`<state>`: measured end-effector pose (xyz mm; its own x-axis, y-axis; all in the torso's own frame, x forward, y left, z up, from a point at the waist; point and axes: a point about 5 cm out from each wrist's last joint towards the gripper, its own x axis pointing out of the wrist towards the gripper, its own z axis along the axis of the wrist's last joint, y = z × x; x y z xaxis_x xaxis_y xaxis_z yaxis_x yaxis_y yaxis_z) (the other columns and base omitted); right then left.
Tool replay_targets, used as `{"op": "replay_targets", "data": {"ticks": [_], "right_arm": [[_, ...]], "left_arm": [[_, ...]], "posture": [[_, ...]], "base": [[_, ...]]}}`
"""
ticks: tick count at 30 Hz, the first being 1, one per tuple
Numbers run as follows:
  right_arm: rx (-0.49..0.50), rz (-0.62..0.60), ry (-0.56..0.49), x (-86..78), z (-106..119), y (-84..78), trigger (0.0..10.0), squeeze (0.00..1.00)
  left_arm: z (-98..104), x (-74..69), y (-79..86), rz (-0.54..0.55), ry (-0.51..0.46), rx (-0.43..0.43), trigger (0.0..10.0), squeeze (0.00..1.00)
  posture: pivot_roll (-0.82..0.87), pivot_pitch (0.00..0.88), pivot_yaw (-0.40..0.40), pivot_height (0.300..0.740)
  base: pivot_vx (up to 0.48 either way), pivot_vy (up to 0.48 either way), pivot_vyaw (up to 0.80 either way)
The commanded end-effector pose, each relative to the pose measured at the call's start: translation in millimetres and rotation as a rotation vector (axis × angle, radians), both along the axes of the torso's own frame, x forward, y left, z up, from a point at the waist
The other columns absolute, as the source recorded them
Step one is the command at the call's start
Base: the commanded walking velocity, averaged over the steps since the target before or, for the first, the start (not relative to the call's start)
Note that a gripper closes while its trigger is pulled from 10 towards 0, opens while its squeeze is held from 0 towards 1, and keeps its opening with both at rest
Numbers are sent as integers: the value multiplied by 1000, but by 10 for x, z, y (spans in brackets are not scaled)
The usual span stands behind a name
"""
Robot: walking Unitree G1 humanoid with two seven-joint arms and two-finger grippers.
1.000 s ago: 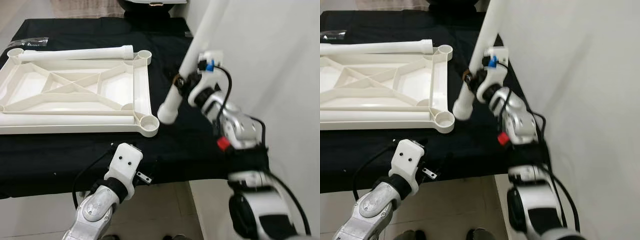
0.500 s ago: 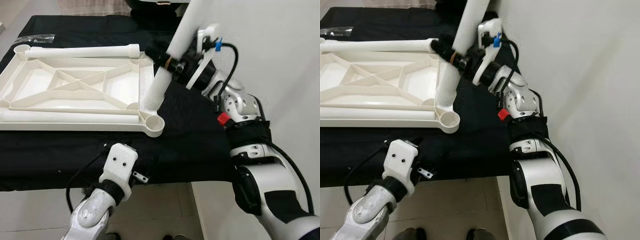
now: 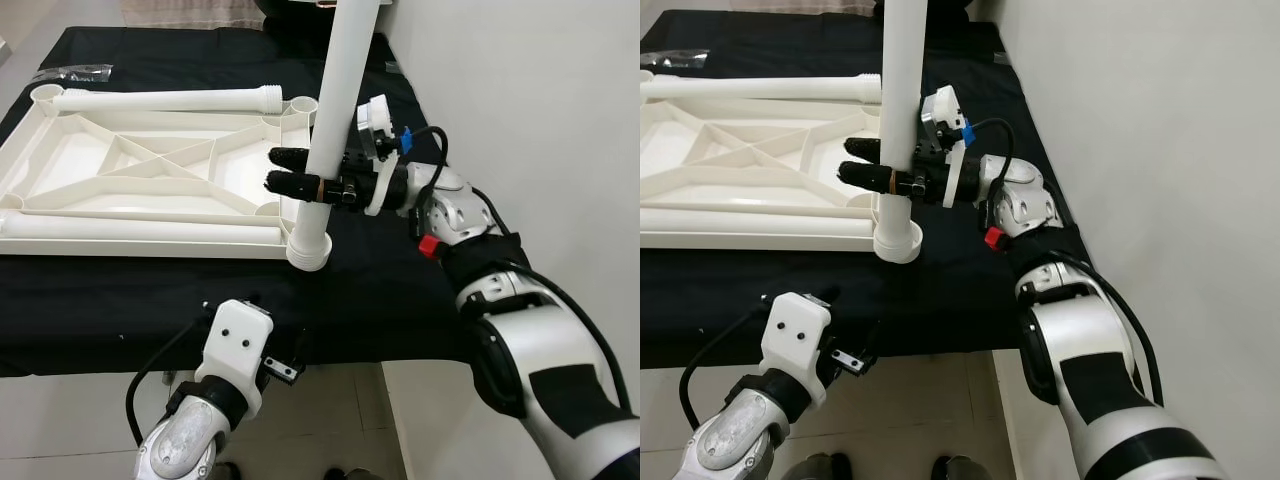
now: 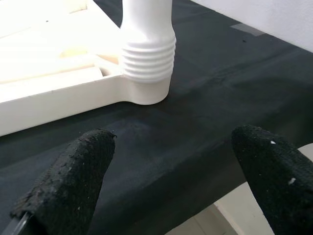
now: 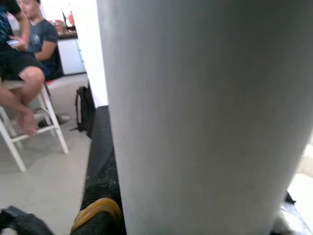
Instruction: Building children table
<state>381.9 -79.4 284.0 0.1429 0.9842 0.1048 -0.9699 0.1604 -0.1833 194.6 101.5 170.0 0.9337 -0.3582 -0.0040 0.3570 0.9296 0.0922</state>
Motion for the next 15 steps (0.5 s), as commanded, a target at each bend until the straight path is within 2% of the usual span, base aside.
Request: {"op": "replay_targets", "data": {"ticks": [1, 3, 7, 15], "right_arm": [[-9, -10, -40, 8, 65, -20, 10000, 0], [-18, -16, -49, 16, 78, -22, 10000, 0], [-48, -120, -79, 74, 96, -24, 10000, 0], [-81, -100, -82, 61, -10, 14, 10000, 0]], "left_arm": [[-3, -34, -3, -7, 11, 6, 10000, 0], [-3, -43, -10, -11, 12, 8, 10000, 0], [3, -67, -40, -24, 14, 10, 10000, 0], [16, -68, -43, -25, 12, 15, 10000, 0]], "posture": [[144, 192, -124, 740], [146, 189, -123, 740], [147, 193, -124, 740], [146, 205, -121, 740]], "base": [[0, 0, 0], [0, 0, 0], [0, 0, 0], [0, 0, 0]]}}
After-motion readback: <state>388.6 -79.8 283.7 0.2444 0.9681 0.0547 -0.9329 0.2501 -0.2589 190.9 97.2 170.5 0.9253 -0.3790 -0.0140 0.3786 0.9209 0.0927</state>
